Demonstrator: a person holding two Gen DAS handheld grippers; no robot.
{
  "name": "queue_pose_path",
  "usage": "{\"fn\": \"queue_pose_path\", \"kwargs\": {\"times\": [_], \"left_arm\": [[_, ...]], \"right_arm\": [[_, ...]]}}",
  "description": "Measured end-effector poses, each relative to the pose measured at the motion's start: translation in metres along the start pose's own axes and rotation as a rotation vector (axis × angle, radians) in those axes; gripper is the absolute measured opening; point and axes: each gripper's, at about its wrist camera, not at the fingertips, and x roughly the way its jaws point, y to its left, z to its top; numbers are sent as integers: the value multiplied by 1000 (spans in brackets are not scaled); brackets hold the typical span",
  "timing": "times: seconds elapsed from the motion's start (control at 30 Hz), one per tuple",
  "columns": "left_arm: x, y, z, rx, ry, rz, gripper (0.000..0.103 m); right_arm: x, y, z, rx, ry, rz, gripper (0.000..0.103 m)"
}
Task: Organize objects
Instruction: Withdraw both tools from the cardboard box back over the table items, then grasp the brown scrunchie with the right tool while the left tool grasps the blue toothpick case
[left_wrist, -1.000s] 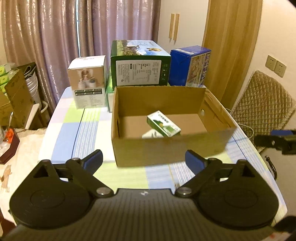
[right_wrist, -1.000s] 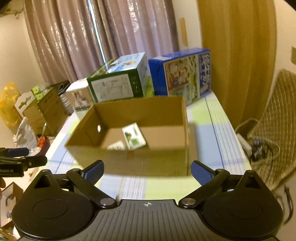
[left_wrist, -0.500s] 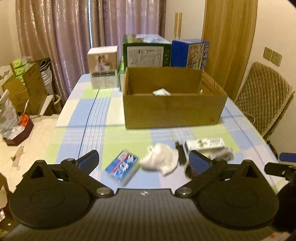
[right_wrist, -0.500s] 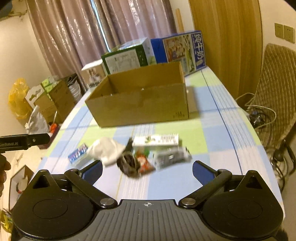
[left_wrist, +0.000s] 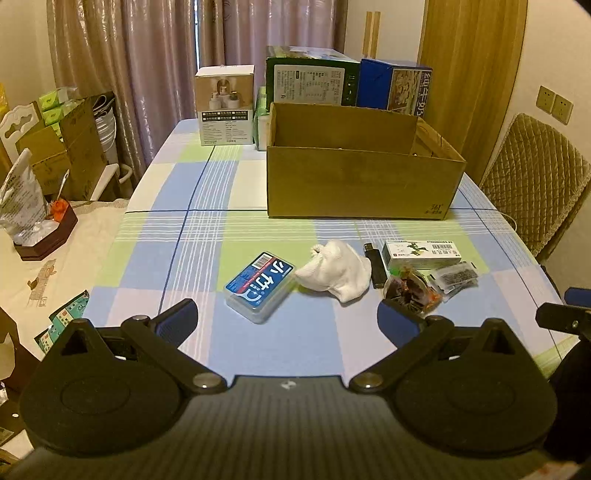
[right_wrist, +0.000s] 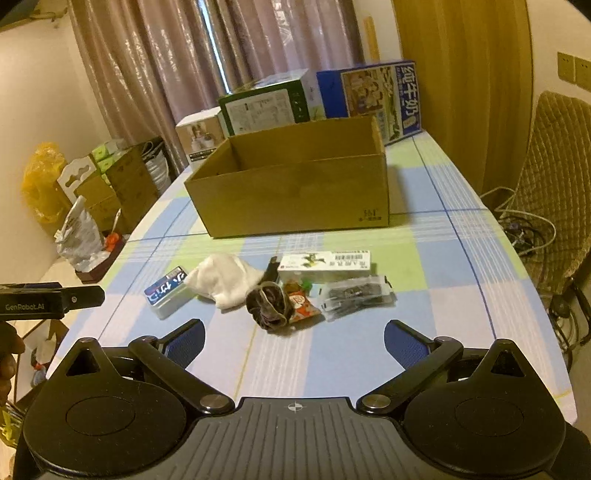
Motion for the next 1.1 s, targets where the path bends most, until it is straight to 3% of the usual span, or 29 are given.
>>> {"fn": "queue_pose_path", "kwargs": {"times": [0.33, 0.43, 0.6, 1.1], "left_arm": [[16, 8, 2, 22, 25, -13, 102], [25, 13, 5, 28, 38, -13, 102], [41, 22, 7, 43, 57, -13, 102], [108, 40, 11, 167, 139, -64, 102]], "right_arm": [[28, 21, 3, -114, 27, 11, 96], [42, 24, 4, -127, 34, 18, 90], [69, 31, 3, -148, 73, 40, 67], [166, 54, -2, -269, 133, -63, 51]]}}
